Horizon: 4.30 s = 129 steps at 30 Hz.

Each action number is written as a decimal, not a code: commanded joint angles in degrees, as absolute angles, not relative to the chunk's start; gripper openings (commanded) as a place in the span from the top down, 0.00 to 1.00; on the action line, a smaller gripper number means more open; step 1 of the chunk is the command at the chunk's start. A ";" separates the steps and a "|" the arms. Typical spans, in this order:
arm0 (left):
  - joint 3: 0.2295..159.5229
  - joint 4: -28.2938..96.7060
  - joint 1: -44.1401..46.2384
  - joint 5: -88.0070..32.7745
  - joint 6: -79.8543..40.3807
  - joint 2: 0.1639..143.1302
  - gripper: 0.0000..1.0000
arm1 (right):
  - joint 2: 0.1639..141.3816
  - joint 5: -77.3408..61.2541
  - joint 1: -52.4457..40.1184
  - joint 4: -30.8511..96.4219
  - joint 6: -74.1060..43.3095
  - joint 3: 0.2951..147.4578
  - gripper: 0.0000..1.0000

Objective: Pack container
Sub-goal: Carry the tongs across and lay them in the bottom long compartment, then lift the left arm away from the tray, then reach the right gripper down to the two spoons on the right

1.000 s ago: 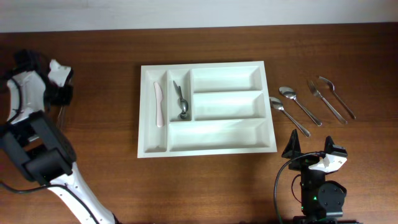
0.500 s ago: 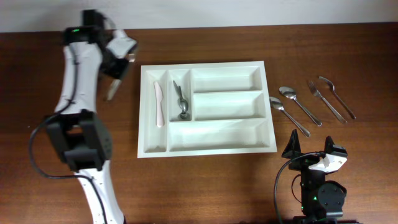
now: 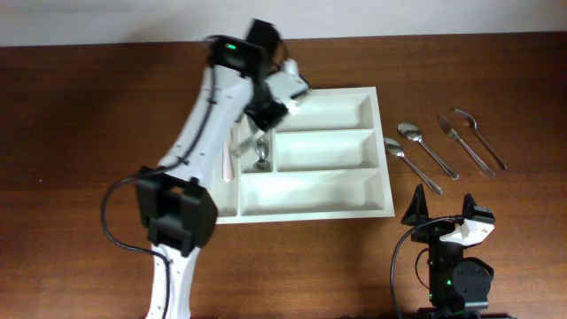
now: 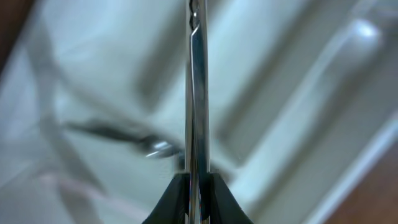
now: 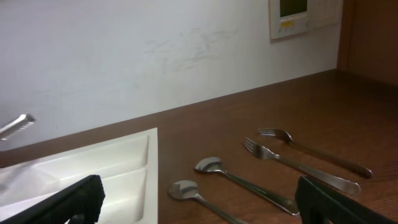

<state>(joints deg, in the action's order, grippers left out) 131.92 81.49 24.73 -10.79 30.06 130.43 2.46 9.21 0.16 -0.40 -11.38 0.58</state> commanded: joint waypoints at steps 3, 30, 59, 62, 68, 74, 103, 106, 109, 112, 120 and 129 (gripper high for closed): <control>133.19 84.51 32.40 -14.37 28.49 130.06 0.98 | 2.02 10.15 0.05 -0.60 -10.79 0.32 0.01; 111.46 82.56 38.85 -18.06 45.98 130.06 0.87 | 2.02 10.15 0.05 -0.60 -10.79 0.32 0.01; 124.99 83.20 30.48 -4.12 29.04 125.91 0.27 | 2.02 10.15 0.05 -0.60 -10.79 0.32 0.02; 131.11 83.09 24.45 4.73 18.37 123.81 0.26 | 2.02 10.15 0.05 -0.60 -10.79 0.32 0.01; 145.56 82.06 5.32 8.32 1.91 121.54 0.01 | 2.02 10.15 0.05 -0.60 -10.79 0.32 0.01; 148.03 82.39 -8.25 -0.01 -0.47 121.54 0.01 | 2.02 10.15 0.05 -0.60 -10.79 0.32 0.01; 148.03 86.17 -11.88 -0.86 -0.45 121.54 0.01 | 9.56 10.28 0.08 -7.42 -0.40 12.38 0.01; 148.03 86.17 -11.88 -0.86 -0.45 121.54 0.01 | 22.11 11.88 0.08 0.01 2.44 27.03 0.01; 148.03 86.19 -11.88 -0.86 -0.45 121.54 0.01 | 36.47 11.88 0.08 12.80 4.29 45.67 0.01; 148.03 86.17 -11.88 -0.89 -0.45 121.54 0.01 | 51.31 10.96 0.08 29.50 5.28 65.91 0.01; 148.03 86.19 -11.88 -0.86 -0.45 121.54 0.01 | 82.56 7.73 0.08 64.38 25.12 99.63 0.01; 148.03 86.17 -11.88 -0.86 -0.45 121.54 0.01 | 94.78 5.54 -0.34 66.85 18.55 100.84 0.01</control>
<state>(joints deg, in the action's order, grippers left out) 147.65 86.19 -11.66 -0.64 -0.08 122.26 94.06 7.33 0.14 66.87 22.15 99.37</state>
